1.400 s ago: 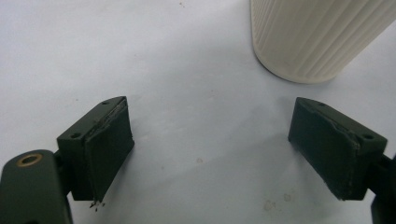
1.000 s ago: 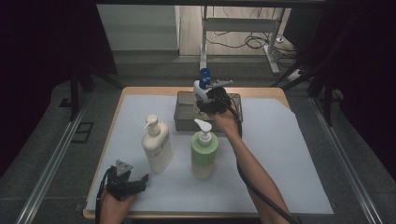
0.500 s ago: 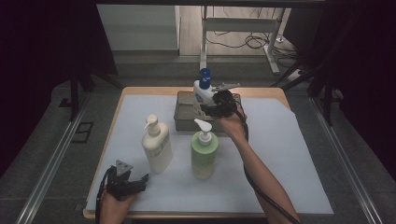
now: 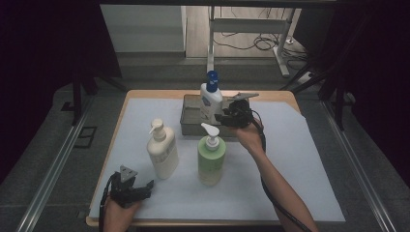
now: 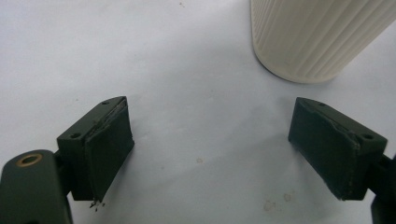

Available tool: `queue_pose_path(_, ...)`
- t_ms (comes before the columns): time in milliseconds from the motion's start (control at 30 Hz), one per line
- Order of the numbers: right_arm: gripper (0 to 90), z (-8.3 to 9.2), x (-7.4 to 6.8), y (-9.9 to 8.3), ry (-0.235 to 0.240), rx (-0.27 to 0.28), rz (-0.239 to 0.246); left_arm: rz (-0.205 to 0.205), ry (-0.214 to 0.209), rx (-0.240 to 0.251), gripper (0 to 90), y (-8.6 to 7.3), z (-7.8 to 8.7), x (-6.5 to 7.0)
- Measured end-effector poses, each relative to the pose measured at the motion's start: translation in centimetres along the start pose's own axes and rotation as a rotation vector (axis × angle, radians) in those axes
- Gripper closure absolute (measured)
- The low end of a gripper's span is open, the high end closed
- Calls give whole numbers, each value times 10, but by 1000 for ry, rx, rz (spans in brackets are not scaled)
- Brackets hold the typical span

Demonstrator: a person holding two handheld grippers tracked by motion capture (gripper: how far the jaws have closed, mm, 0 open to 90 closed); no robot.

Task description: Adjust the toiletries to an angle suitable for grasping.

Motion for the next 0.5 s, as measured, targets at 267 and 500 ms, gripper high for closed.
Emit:
queue_pose_path(267,710,7,12,-14,-84,-14,-9,-2,0,-1,132,0,0,0)
queue_pose_path(500,893,3,29,-15,-121,2,-40,-2,0,-1,132,0,0,0)
Point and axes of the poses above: each handheld gripper's, and its own axes: z roughly backward along the jaws, y roughly out of its top, x roughly to its right, the point moved 2 cm from there along -z, roughly forward along the jaws, and after that the axes turned 15 degrees about y, right-handed, at the moved point
